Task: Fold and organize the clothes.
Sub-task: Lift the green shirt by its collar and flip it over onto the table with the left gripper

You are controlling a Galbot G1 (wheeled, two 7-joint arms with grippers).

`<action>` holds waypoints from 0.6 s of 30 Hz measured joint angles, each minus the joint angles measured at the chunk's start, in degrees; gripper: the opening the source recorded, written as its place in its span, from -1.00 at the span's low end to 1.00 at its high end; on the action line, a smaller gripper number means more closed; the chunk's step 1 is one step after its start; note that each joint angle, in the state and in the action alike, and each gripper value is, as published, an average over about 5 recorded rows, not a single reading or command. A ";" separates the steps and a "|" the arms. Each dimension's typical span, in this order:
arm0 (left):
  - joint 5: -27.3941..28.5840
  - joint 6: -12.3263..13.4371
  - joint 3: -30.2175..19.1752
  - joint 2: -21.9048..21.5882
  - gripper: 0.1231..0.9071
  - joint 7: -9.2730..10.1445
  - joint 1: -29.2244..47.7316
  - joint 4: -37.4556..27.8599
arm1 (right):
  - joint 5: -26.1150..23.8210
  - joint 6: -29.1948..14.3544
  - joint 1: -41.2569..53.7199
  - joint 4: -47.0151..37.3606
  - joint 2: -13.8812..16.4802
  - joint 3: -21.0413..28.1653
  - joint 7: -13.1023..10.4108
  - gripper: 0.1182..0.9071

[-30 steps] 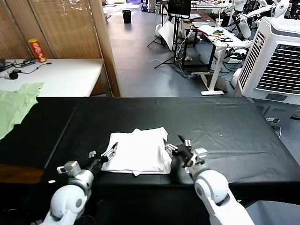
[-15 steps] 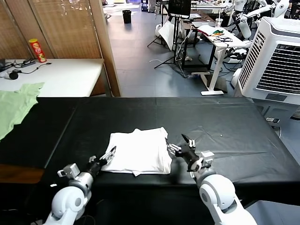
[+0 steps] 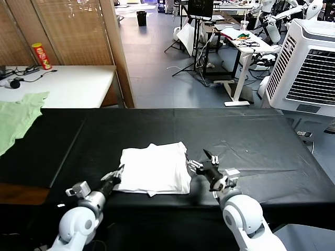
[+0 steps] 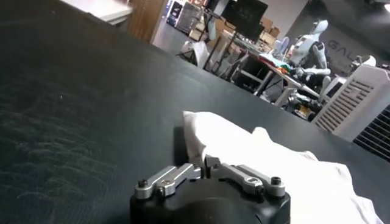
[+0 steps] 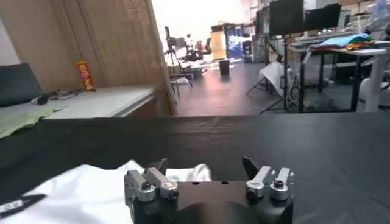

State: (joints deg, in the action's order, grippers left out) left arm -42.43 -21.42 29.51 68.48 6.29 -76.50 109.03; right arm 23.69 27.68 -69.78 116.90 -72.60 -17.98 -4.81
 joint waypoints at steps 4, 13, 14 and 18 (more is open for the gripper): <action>4.02 -0.30 1.53 -2.46 -0.94 0.32 0.18 1.02 | -0.98 0.30 -0.58 -0.27 0.08 -1.03 -0.32 0.72; 9.07 -0.11 7.87 -13.94 -0.94 -0.01 -1.81 0.92 | -2.32 0.59 -1.54 -0.62 0.03 -2.89 -0.95 0.72; 9.16 0.03 8.85 -15.61 -0.94 -0.07 -2.17 0.82 | -2.33 0.64 -1.53 -0.66 0.01 -2.91 -1.01 0.72; 10.09 0.57 13.31 -22.35 -0.94 -0.23 -3.84 0.97 | -2.34 0.90 -1.22 -0.85 -0.21 -2.78 -1.21 0.72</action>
State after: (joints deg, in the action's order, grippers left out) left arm -32.34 -20.85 42.83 46.13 6.06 -80.34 110.00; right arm 21.35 28.58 -71.00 116.04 -72.81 -20.76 -6.02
